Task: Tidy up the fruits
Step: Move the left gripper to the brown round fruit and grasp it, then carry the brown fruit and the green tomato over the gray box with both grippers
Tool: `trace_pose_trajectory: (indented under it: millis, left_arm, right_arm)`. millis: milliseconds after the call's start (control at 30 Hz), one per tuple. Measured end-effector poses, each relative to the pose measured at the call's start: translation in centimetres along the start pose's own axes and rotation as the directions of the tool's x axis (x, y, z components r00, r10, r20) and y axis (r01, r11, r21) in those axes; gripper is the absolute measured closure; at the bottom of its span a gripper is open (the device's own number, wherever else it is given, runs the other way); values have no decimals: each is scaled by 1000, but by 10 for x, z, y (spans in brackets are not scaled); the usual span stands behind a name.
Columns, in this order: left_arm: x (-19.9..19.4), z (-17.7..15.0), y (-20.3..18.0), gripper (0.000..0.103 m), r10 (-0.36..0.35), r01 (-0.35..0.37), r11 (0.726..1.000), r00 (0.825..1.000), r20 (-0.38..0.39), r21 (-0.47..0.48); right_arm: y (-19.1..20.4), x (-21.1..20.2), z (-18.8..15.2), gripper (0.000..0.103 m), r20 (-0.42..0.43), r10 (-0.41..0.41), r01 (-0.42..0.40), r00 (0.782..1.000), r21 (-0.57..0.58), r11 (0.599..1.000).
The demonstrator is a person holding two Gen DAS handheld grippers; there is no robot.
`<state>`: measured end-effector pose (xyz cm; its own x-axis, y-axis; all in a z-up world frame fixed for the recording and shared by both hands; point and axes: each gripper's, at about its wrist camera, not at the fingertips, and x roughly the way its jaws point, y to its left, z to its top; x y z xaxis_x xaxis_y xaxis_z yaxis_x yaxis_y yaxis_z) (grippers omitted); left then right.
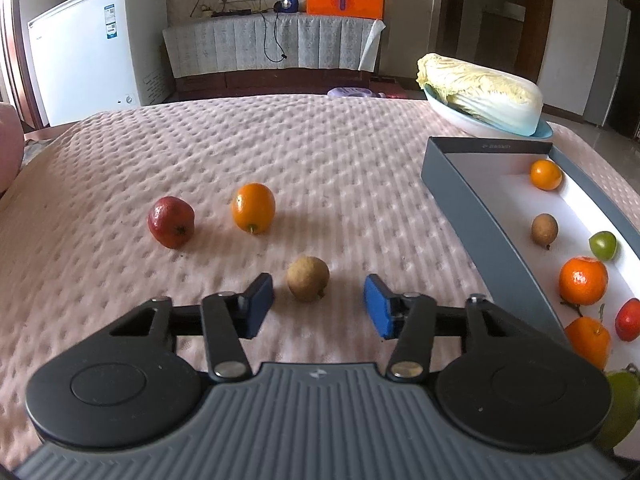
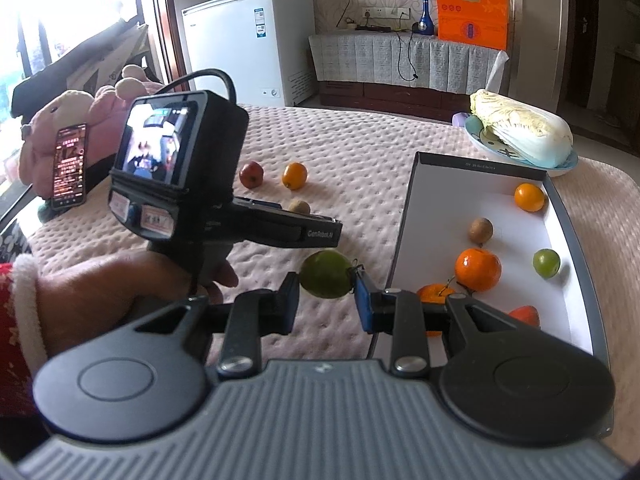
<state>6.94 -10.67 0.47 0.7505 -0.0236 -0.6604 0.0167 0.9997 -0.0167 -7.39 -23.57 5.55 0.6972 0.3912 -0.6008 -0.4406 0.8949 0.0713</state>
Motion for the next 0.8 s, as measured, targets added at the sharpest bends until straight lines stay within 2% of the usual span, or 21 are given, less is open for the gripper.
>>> trace_pose_trajectory:
  millis: [100, 167, 233, 500, 800]
  left_arm:
    - [0, 0, 0, 57, 5, -5, 1000, 1000, 7, 4]
    - [0, 0, 0, 69, 8, -9, 1000, 1000, 13, 12]
    - [-1, 0, 1, 76, 10, -11, 1000, 1000, 16, 12]
    - [-4, 1, 6, 77, -14, 13, 1000, 1000, 12, 6]
    - [-13, 3, 18, 77, -6, 6, 1000, 1000, 26, -3]
  right_arm:
    - [0, 2, -1, 70, -7, 0, 0, 1000, 0, 1000]
    - [-1, 5, -1, 70, -14, -6, 6, 1000, 5, 1000]
    - [-2, 6, -1, 70, -17, -9, 9, 1000, 13, 1000]
    - [1, 12, -2, 70, -23, -12, 12, 1000, 6, 1000]
    - [9, 19, 0, 70, -26, -3, 3, 1000, -6, 1000]
